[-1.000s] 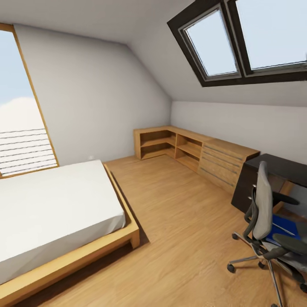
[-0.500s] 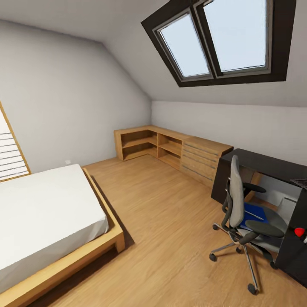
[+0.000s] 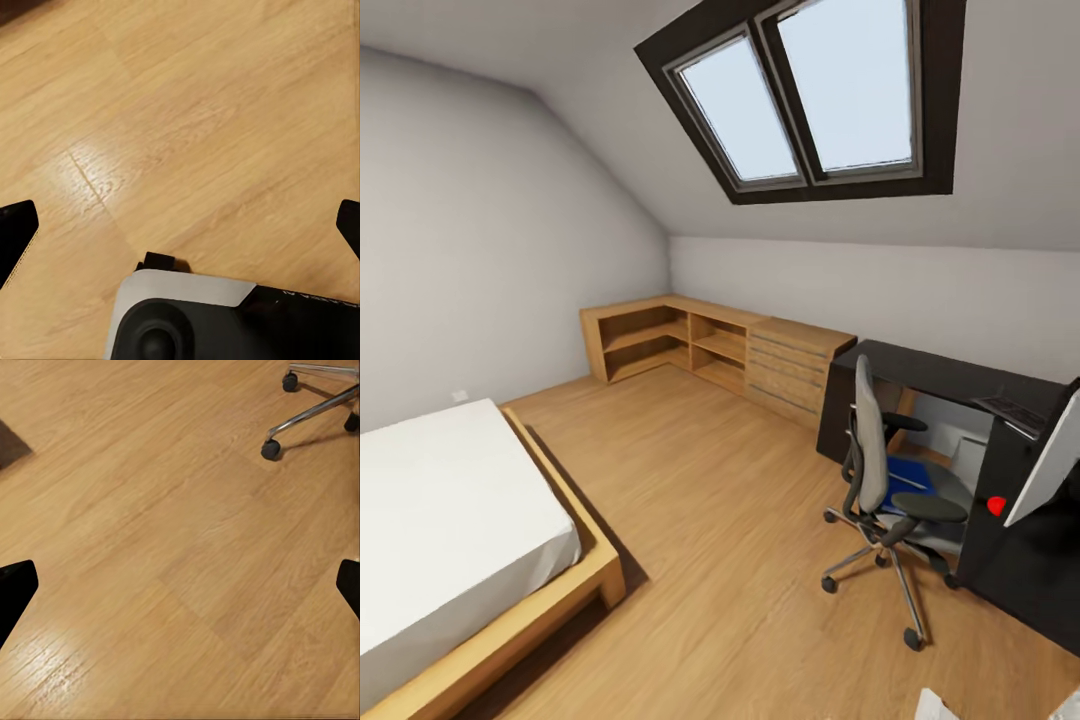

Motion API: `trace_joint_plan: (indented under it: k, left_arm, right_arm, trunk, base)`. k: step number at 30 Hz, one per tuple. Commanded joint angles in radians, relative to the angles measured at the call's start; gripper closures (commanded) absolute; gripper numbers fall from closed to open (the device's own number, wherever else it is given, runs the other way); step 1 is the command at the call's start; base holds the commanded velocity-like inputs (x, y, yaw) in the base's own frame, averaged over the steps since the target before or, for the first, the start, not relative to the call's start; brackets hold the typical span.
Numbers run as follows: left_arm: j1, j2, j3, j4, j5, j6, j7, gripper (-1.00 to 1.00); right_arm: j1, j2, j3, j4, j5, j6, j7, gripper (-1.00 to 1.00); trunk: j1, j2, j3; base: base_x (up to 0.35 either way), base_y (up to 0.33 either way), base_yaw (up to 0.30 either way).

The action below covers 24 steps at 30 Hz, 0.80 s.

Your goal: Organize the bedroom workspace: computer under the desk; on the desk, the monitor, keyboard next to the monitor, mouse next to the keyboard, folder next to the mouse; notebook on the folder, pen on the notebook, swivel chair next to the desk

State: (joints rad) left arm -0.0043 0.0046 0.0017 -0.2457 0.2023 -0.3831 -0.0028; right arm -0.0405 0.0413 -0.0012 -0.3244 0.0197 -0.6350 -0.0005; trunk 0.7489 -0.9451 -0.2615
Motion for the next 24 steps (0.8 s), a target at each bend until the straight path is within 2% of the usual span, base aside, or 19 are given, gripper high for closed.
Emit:
trace_joint_plan:
  k: [1, 12, 24]
  left_arm:
    - [0.000, 0.000, 0.000, 0.000, 0.003, -0.003, 0.000, -1.00]
    - [-0.001, -0.001, 0.000, 0.000, 0.003, -0.003, 0.000, -1.00]
    - [0.000, -0.001, -0.001, 0.000, 0.004, -0.003, 0.000, -1.00]
  right_arm:
    - [-0.001, 0.000, 0.000, 0.001, 0.002, -0.003, 0.000, -1.00]
    - [-0.001, 0.000, 0.000, 0.001, 0.002, -0.003, -0.001, -1.00]
    - [-0.001, 0.000, 0.000, 0.001, 0.002, -0.003, 0.000, -1.00]
  trunk:
    - [0.000, -0.001, -0.001]
    - [0.000, -0.001, -0.001]
    - [0.000, -0.001, -0.001]
  base:
    - [0.000, 0.217, -0.300]
    - [0.021, 0.306, -0.300]
    - [0.217, 0.261, -0.300]
